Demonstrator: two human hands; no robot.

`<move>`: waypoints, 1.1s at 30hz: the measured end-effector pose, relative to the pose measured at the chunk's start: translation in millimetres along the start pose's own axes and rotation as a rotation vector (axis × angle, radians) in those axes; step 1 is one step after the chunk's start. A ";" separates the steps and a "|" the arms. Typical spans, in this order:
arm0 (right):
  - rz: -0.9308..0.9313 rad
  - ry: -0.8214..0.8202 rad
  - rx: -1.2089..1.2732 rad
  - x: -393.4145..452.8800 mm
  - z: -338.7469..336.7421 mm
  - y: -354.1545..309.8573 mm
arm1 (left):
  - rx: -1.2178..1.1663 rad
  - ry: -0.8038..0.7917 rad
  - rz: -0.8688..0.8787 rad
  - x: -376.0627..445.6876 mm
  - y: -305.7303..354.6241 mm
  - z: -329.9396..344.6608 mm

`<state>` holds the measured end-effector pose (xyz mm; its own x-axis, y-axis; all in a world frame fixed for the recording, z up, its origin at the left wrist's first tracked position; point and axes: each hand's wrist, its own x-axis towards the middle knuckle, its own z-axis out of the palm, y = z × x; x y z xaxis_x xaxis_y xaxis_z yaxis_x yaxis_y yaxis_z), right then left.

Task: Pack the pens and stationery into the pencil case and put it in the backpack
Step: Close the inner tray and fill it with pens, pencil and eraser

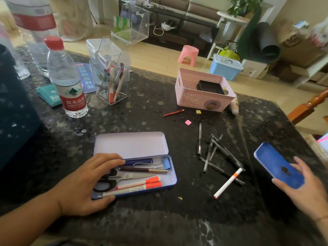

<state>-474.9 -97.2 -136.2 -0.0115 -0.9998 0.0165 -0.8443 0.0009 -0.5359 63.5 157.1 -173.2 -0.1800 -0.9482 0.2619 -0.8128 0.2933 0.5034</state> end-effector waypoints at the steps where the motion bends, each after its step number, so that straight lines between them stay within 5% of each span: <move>1: -0.064 0.070 0.018 -2.8 4.1 -15.6 | 0.006 0.002 -0.005 0.1 0.2 -0.4; 3: -0.288 0.130 0.036 -17.2 24.6 -61.4 | -0.020 0.009 -0.048 -0.6 -0.2 0.3; 9: -1.010 -0.268 -0.048 -106.5 115.7 -217.0 | -0.091 0.246 -0.089 -6.4 -4.6 2.2; 13: -1.061 -0.453 -0.142 -121.7 150.8 -261.2 | -0.048 0.590 -0.279 -5.0 -10.2 0.4; 17: -1.111 -0.508 -0.175 -120.8 165.9 -271.6 | -0.103 0.680 -0.428 -7.2 -15.9 -4.1; 20: -1.129 -0.523 -0.207 -118.7 168.0 -274.4 | -0.130 0.611 -0.345 -8.0 -10.5 -3.0; 27: -1.151 -0.506 -0.223 -113.4 166.1 -265.1 | 0.056 0.144 -0.201 -12.8 16.0 8.1; 33: -1.163 -0.497 -0.196 -119.1 174.4 -270.1 | 0.079 0.096 -0.236 -2.9 21.2 17.2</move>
<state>-152.1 18.2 -140.6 0.9483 -0.3134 0.0509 -0.2870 -0.9146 -0.2848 37.3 164.0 -177.4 0.0699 -0.9722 0.2235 -0.8672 0.0515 0.4952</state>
